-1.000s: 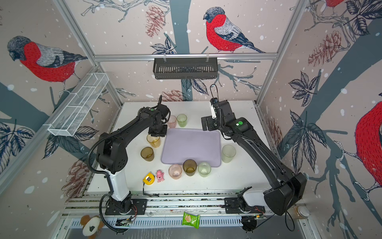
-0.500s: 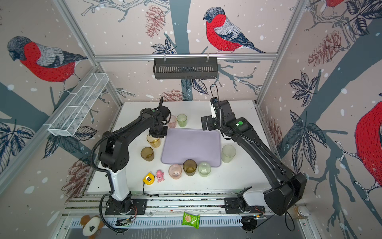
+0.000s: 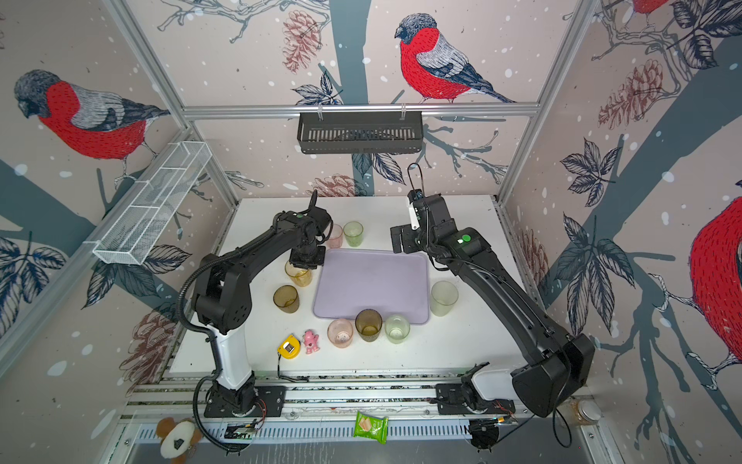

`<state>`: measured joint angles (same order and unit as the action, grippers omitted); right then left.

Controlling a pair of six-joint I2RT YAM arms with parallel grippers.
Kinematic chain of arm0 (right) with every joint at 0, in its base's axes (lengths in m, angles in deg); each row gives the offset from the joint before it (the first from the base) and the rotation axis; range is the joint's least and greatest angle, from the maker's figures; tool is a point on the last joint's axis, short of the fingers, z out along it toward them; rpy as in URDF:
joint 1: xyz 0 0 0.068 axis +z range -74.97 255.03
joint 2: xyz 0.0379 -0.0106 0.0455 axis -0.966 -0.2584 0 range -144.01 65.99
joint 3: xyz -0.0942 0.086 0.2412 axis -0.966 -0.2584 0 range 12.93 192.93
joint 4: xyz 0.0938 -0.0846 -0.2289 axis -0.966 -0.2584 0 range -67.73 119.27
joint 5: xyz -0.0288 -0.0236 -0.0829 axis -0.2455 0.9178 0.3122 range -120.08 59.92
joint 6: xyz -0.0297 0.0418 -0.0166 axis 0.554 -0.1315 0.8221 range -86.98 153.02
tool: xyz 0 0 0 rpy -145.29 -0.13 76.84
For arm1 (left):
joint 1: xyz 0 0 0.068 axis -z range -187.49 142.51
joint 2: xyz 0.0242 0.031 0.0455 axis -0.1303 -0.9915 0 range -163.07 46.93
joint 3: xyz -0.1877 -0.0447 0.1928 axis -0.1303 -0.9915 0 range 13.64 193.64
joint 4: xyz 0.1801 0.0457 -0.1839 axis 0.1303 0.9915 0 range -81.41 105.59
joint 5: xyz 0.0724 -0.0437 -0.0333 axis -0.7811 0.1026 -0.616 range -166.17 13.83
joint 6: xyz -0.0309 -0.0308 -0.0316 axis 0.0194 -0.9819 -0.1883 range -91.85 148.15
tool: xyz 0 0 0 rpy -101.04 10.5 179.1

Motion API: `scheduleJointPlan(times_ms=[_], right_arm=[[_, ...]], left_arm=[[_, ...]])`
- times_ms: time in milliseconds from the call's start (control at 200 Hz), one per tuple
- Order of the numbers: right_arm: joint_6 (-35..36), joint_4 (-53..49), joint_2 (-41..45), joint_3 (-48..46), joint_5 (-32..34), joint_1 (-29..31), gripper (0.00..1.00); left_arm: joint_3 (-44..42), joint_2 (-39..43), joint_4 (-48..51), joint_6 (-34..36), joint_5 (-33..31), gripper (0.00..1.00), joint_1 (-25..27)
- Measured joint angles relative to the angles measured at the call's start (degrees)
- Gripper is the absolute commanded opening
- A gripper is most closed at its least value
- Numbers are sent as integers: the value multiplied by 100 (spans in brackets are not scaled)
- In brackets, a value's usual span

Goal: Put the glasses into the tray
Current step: 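Close the left gripper on the amber glass rim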

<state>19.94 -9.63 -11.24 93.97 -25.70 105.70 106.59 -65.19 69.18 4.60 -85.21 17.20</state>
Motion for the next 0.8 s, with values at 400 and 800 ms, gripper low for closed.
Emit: scheduleJointPlan(times_ms=[400, 800], right_arm=[[-11, 2, -9, 0, 0, 0, 100], [2, 2, -37, 101, 46, -4, 100]], left_arm=[[-44, 0, -4, 0, 2, 12, 0], [-70, 0, 0, 4, 11, 5, 0]])
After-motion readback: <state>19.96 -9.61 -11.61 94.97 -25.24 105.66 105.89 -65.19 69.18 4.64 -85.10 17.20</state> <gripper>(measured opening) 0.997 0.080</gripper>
